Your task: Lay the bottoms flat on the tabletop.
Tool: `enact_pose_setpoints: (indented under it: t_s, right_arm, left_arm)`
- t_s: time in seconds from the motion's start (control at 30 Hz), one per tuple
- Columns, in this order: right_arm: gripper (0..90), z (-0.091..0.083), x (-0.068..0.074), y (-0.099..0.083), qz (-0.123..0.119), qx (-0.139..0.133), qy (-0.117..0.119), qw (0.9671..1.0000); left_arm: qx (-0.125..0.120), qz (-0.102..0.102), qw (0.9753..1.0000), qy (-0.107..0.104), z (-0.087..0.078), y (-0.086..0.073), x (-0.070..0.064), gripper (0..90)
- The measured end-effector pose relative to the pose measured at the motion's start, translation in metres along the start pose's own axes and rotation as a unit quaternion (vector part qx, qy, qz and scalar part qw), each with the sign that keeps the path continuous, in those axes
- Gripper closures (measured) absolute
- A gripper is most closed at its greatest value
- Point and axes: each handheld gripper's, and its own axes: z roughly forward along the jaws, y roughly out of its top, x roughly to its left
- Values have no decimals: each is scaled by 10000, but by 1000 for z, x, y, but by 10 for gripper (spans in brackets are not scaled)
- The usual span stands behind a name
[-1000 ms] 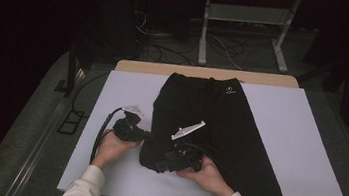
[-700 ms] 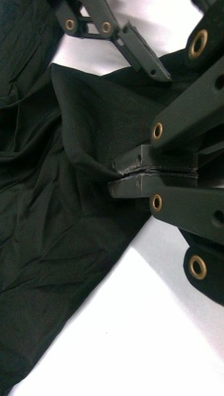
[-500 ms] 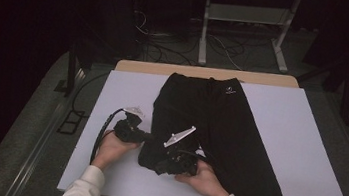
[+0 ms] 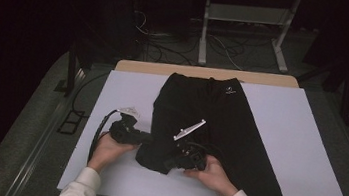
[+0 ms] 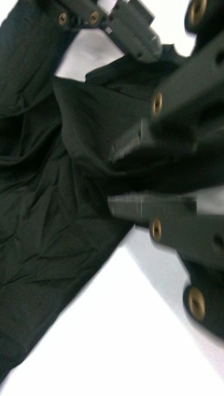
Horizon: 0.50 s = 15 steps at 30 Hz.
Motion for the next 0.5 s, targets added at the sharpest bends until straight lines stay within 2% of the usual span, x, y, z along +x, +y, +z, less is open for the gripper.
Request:
enact_pose_setpoints:
  t_s: [0.1, 0.2, 0.4, 0.5]
  right_arm:
    - [890, -5, -5, -1, 87, -40, 38, 9999]
    - [890, -10, -12, -2, 226, -105, 115, 9996]
    - [890, -16, -22, -3, 393, -207, 186, 9988]
    - [890, -18, -24, -3, 427, -251, 221, 9985]
  left_arm:
    - [-8, -18, 10000, 4, -5, -4, -2, 544]
    - [2, 14, 10000, 86, -11, -9, -6, 451]
    - [96, -52, 9999, -107, -22, -22, -6, 412]
    - [141, -19, 9997, -174, -25, -25, -8, 412]
